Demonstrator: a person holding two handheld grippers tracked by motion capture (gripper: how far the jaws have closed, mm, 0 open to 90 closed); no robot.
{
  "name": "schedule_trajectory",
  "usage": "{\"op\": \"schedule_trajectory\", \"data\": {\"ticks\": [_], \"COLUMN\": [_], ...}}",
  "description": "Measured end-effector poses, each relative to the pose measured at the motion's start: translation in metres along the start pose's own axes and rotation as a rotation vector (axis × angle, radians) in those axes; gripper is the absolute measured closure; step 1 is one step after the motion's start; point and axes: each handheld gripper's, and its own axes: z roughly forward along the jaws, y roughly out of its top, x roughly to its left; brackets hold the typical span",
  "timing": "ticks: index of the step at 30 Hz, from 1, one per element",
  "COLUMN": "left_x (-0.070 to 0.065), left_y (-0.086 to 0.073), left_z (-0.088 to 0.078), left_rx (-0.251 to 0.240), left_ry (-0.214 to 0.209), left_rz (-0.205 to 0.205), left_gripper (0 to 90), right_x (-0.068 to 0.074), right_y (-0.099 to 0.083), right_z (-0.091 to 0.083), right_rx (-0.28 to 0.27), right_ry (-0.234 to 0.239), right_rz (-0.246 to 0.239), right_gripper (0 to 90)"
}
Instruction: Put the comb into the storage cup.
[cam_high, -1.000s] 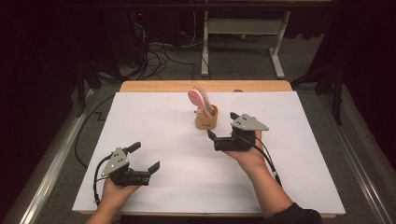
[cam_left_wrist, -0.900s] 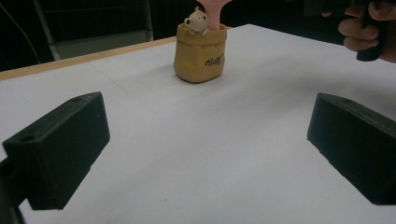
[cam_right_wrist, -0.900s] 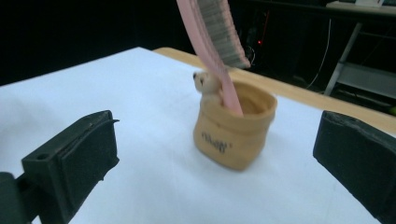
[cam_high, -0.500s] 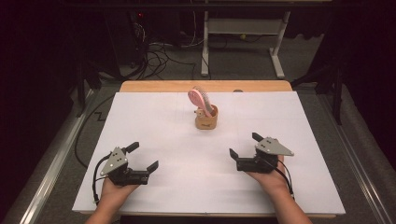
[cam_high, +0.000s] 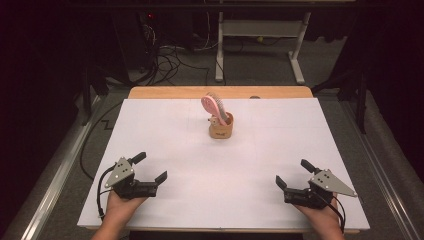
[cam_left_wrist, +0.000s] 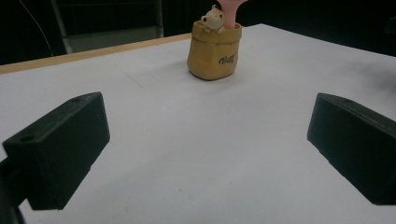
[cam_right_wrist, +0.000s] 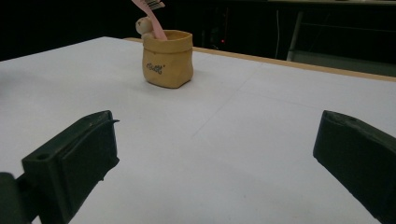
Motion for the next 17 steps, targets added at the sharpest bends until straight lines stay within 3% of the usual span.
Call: {"op": "schedule_trajectory", "data": {"ticks": [5, 17], "left_x": [0.0001, 0.0028], "left_y": [-0.0004, 0.0006], "left_z": [-0.0012, -0.0045], "left_rx": [0.0, 0.013], "left_ry": [-0.006, 0.002], "left_rz": [0.0, 0.01], "left_gripper": [0.0, 0.0], "right_x": [0.0073, 0.0009], "right_y": [-0.0013, 0.001], "right_z": [0.0069, -0.0008], "right_rx": [0.019, 0.002], "right_ry": [0.01, -0.029], "right_rz": [-0.023, 0.007], "right_gripper": [0.5, 0.5]}}
